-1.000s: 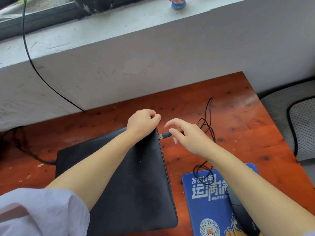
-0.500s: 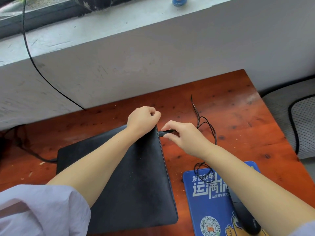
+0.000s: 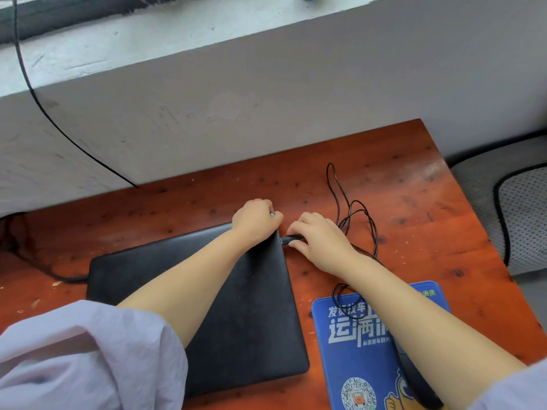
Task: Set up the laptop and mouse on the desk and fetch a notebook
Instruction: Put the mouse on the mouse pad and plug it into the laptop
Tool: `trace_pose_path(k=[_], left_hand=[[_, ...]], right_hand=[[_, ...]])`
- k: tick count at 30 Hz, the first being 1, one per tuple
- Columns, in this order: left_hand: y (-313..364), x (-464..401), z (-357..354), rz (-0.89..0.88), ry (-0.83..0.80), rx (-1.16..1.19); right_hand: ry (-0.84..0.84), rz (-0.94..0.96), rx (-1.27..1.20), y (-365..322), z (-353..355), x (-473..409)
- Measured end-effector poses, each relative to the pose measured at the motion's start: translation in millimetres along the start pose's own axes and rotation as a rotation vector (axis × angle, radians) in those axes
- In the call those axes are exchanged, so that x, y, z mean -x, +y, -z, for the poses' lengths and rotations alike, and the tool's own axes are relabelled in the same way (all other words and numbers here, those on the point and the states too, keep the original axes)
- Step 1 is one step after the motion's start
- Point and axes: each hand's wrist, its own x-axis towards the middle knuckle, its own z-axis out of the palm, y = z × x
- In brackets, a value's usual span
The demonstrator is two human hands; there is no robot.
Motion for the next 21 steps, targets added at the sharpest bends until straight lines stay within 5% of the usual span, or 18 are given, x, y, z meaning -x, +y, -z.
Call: trace_pose_path(k=[13,21], left_hand=[[-16,39,-2,-0.063,0.093,-0.056],[-42,118,7,-0.152,0.027,0.015]], right_hand=[[0.029,-0.072,0.087,-13,-3,16],[0.163,-0.224,0.127,-36,12,100]])
